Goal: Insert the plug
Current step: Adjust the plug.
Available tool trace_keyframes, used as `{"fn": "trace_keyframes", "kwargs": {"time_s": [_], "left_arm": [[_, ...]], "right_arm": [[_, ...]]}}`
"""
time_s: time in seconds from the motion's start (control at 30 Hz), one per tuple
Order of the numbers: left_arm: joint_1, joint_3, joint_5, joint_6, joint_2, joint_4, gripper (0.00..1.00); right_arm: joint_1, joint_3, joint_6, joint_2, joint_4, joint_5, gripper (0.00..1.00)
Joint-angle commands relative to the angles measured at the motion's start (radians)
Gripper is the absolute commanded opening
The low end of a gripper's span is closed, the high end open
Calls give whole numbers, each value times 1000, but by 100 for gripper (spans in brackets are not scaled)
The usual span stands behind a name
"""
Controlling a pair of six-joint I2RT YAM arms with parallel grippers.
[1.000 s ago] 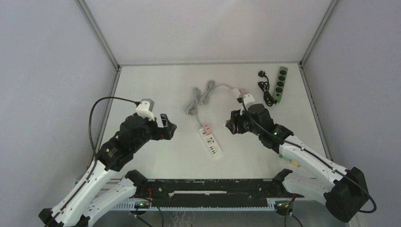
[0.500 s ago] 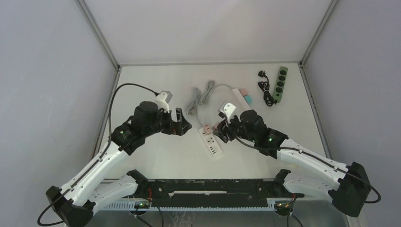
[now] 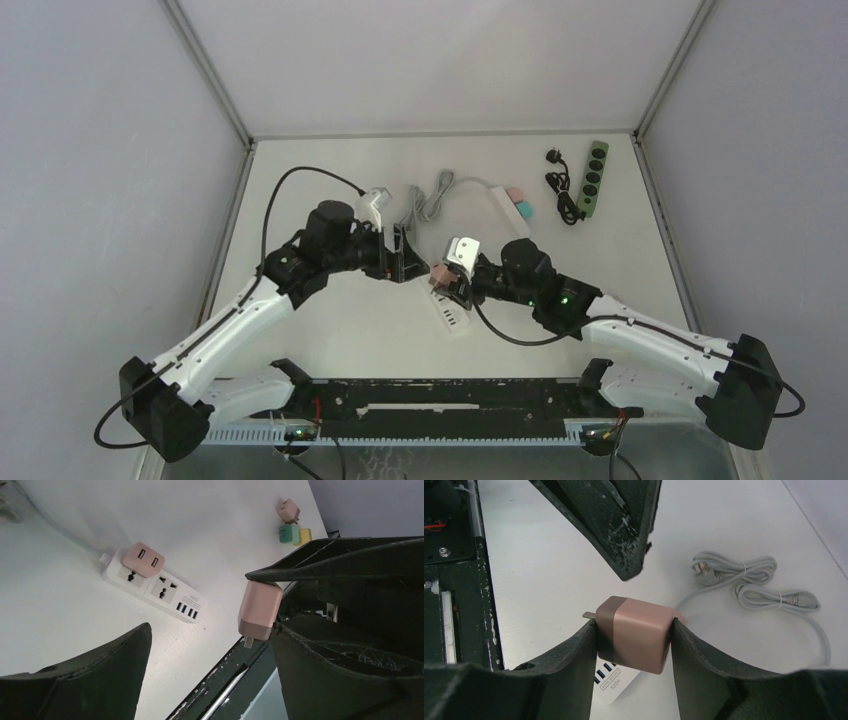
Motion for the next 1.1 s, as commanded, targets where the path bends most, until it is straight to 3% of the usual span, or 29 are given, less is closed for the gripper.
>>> {"fn": "trace_keyframes", "kwargs": {"time_s": [0.0, 0.4, 0.9, 1.07], "left_arm": [[0, 58, 109, -19, 17, 68, 91], [-40, 47, 184, -28, 69, 115, 79], [-77, 55, 223, 8, 121, 115, 54], [-80, 53, 250, 34, 122, 111, 41]], "right_arm": [[23, 17, -54, -10, 80, -16, 35], [51, 16, -73, -2, 92, 6, 35], [53, 16, -73, -7, 91, 4, 34], [54, 16, -76, -6, 96, 0, 35]]}}
